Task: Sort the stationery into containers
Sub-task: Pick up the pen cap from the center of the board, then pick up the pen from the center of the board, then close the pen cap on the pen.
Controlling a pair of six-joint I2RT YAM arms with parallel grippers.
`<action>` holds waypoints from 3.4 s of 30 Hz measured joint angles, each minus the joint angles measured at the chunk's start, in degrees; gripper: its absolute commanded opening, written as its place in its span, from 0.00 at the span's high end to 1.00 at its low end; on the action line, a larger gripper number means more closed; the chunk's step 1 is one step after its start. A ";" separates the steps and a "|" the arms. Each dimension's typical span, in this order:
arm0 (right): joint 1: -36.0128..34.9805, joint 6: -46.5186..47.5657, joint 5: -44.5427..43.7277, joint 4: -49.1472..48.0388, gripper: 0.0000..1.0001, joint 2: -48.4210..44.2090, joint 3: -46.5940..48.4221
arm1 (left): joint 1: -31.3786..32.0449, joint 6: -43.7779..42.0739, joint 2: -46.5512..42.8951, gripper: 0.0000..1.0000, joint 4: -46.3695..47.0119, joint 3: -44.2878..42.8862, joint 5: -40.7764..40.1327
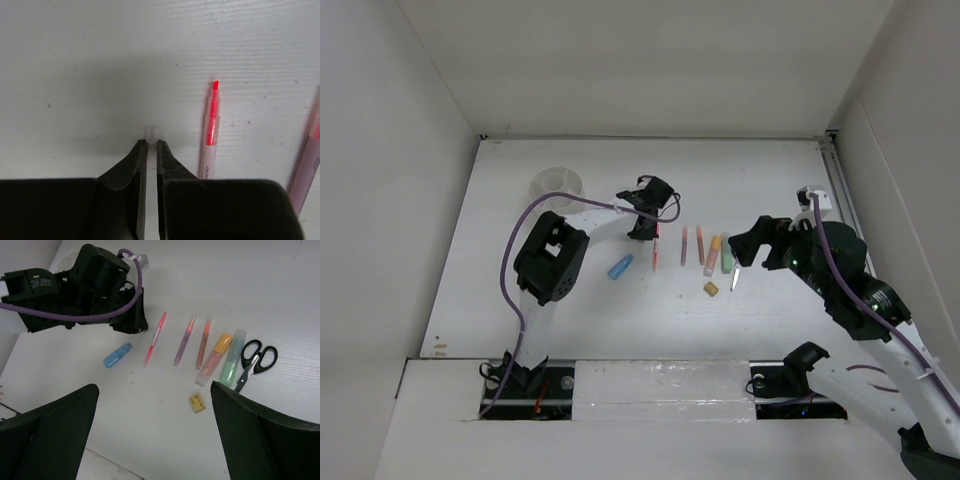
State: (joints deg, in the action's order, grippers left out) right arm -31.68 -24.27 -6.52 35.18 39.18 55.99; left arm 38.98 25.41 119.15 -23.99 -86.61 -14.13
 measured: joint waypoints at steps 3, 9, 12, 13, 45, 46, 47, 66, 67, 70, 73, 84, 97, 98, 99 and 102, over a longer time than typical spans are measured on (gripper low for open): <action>-0.02 0.11 3.06 -2.34 0.01 1.44 -1.20 | -0.76 1.55 -0.79 1.00 -1.57 0.04 0.13; -0.63 -0.61 9.11 -9.84 0.09 14.05 -3.50 | -7.58 5.64 -13.86 1.00 -4.90 2.32 1.68; -3.17 -1.38 9.31 -13.00 0.11 24.26 -3.50 | -13.68 6.78 -26.23 1.00 -3.37 2.82 4.11; -4.42 -1.57 8.87 -13.49 0.11 27.67 -3.02 | -15.78 7.06 -30.47 1.00 -2.23 3.10 5.01; -12.57 -12.39 -13.27 -5.11 0.48 80.41 31.39 | -30.10 1.75 -60.59 1.00 6.16 23.26 22.34; -12.57 -12.55 -13.27 -4.94 0.48 80.59 31.76 | -30.10 1.73 -60.63 1.00 6.16 23.28 22.38; -12.57 -12.68 -13.31 -4.59 0.49 80.94 32.28 | -30.10 1.70 -60.72 1.00 6.16 23.28 22.47; -11.41 -12.50 -10.69 -6.99 1.00 77.09 27.26 | -30.10 1.60 -64.48 1.00 6.23 24.13 22.58; -11.30 -11.96 -9.25 -8.33 1.00 73.81 23.63 | -30.10 1.55 -64.48 1.00 6.43 24.20 23.69; -11.30 -10.14 -3.93 -10.10 1.00 62.64 15.85 | -30.10 1.33 -64.46 1.00 9.09 25.00 30.16; -13.79 -7.45 1.03 -13.90 1.00 52.76 14.95 | -30.10 1.40 -64.37 1.00 12.92 26.23 39.58; -18.64 -8.57 22.97 -35.67 1.00 37.94 4.90 | -30.10 7.34 -65.90 1.00 31.39 34.23 61.05; -24.35 -16.11 22.05 -56.30 1.00 31.95 -7.43 | -30.10 14.32 -68.70 1.00 40.57 37.68 58.82; -25.11 -16.50 20.98 -57.59 1.00 31.10 -7.69 | -30.10 15.13 -68.70 1.00 41.44 38.32 58.21; -25.88 -16.61 20.00 -58.97 1.00 30.36 -7.96 | -30.10 16.00 -68.70 1.00 42.18 38.97 57.75; -26.91 -17.16 17.29 -63.10 1.00 29.07 -8.52 | -30.10 18.93 -68.65 1.00 45.05 40.96 56.85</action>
State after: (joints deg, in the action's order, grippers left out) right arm -58.59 -41.43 10.76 -27.92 68.25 47.46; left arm 8.88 44.34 50.50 21.06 -45.65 42.72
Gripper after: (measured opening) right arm 0.056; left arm 0.033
